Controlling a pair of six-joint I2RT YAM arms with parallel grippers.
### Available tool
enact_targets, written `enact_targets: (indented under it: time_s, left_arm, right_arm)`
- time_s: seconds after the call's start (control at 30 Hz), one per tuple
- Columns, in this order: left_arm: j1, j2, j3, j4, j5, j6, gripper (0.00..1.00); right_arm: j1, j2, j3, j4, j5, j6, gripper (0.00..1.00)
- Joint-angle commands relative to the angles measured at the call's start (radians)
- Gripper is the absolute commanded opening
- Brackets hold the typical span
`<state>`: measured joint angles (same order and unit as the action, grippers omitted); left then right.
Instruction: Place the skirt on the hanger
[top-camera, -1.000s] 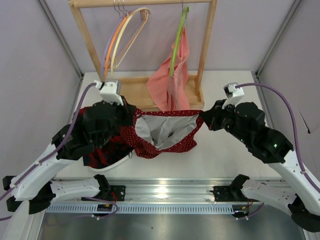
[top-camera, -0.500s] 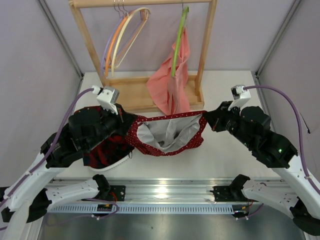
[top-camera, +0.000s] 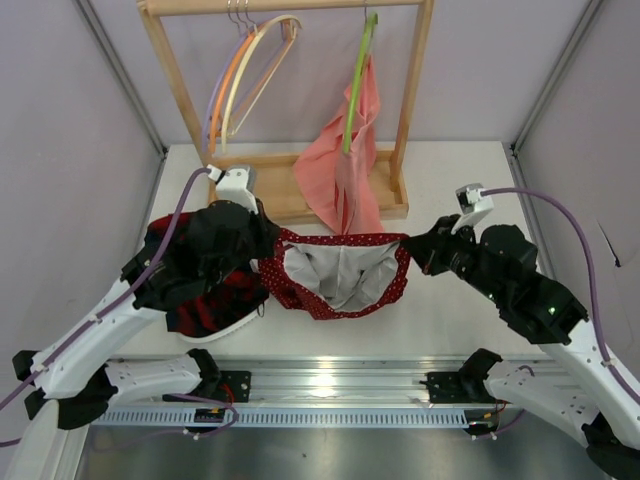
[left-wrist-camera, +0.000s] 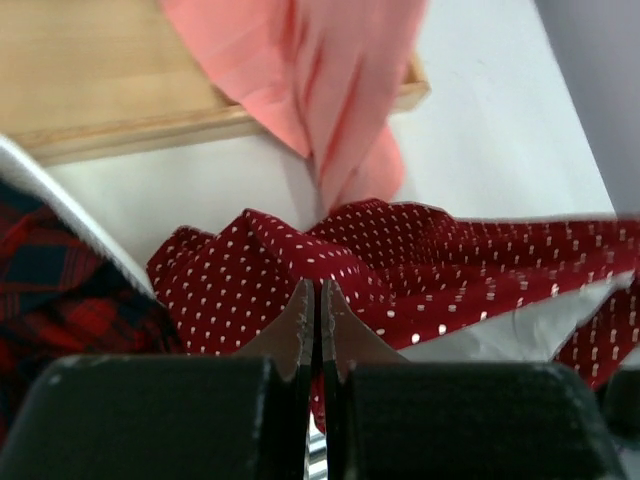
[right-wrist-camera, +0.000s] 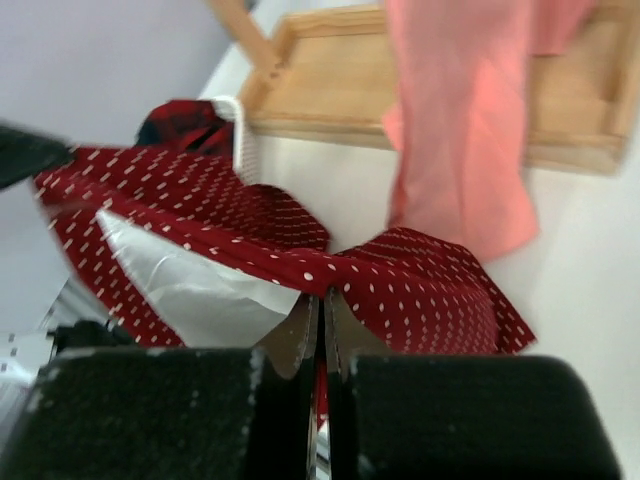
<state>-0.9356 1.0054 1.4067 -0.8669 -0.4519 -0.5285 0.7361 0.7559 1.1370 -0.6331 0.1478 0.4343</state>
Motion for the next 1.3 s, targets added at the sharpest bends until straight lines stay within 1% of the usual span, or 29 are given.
enact_targets:
  time_s: [0.0,0.03,0.07,0.13,0.17,0.27,0.33,0.47,0.57,0.67,0.77,0.83,0.9,1.0,1.03,1.07,1.13,1.17,1.2,1.23,1.27]
  left_arm:
    - [0.021,-0.010,0.029,-0.052,-0.192,-0.212,0.00]
    - [0.021,-0.017,-0.009,0.000,-0.223,-0.237,0.00]
    - [0.020,-0.025,-0.024,0.015,-0.247,-0.273,0.00]
    - [0.020,-0.040,-0.069,0.035,-0.300,-0.343,0.00]
    - [0.020,-0.044,-0.074,0.029,-0.351,-0.359,0.00]
    - [0.021,-0.050,-0.063,-0.007,-0.425,-0.384,0.00]
    - [0.020,-0.066,-0.063,-0.003,-0.436,-0.386,0.00]
    - [0.021,-0.108,-0.132,0.054,-0.400,-0.372,0.00]
    - [0.020,-0.120,-0.159,0.051,-0.375,-0.375,0.00]
    - [0.020,-0.128,-0.181,0.086,-0.323,-0.349,0.00]
    - [0.015,-0.136,-0.213,0.153,-0.243,-0.320,0.00]
    - [0.009,-0.131,-0.230,0.181,-0.197,-0.309,0.00]
    - [-0.011,-0.117,-0.219,0.157,-0.200,-0.315,0.00]
    - [-0.035,-0.068,-0.171,0.017,-0.299,-0.356,0.00]
    - [-0.038,-0.041,-0.149,-0.063,-0.333,-0.370,0.00]
    - [-0.043,-0.030,-0.126,-0.101,-0.408,-0.420,0.00]
    - [-0.045,-0.011,-0.104,-0.141,-0.468,-0.438,0.00]
    - [-0.048,-0.011,-0.098,-0.153,-0.506,-0.444,0.00]
    - [-0.049,-0.017,-0.100,-0.133,-0.514,-0.429,0.00]
    - [-0.060,-0.051,-0.103,-0.089,-0.513,-0.338,0.00]
    - [-0.063,-0.077,-0.154,0.074,-0.474,-0.265,0.00]
  right_arm:
    - [-0.015,-0.035,-0.098,0.182,-0.245,-0.098,0.00]
    - [-0.015,-0.039,-0.123,0.238,-0.311,-0.089,0.00]
    - [-0.017,-0.044,-0.163,0.262,-0.327,-0.079,0.00]
    - [-0.020,-0.041,-0.186,0.294,-0.367,-0.078,0.00]
    - [-0.021,-0.037,-0.194,0.291,-0.366,-0.080,0.00]
    - [-0.023,-0.010,-0.186,0.242,-0.346,-0.103,0.00]
    - [-0.026,0.006,-0.184,0.214,-0.338,-0.115,0.00]
    - [-0.026,0.017,-0.192,0.225,-0.346,-0.131,0.00]
    - [-0.029,0.040,-0.183,0.233,-0.331,-0.111,0.00]
    - [-0.032,0.069,-0.160,0.208,-0.231,-0.057,0.00]
    - [-0.033,0.074,-0.169,0.196,-0.150,-0.066,0.00]
    - [-0.040,0.074,-0.172,0.173,-0.046,-0.055,0.00]
    - [-0.053,0.071,-0.154,0.153,-0.014,-0.040,0.00]
    - [-0.060,0.062,-0.126,0.122,-0.005,-0.042,0.00]
    - [-0.060,0.060,-0.117,0.112,0.010,-0.032,0.00]
    - [-0.060,0.059,-0.093,0.099,0.050,-0.026,0.00]
    - [-0.060,0.059,-0.069,0.067,0.061,-0.023,0.00]
    - [-0.061,0.053,-0.063,0.072,-0.021,-0.058,0.00]
    - [-0.061,0.033,-0.072,0.107,-0.099,-0.092,0.00]
    - [-0.060,0.017,-0.086,0.131,-0.184,-0.123,0.00]
    - [-0.058,0.001,-0.106,0.156,-0.312,-0.167,0.00]
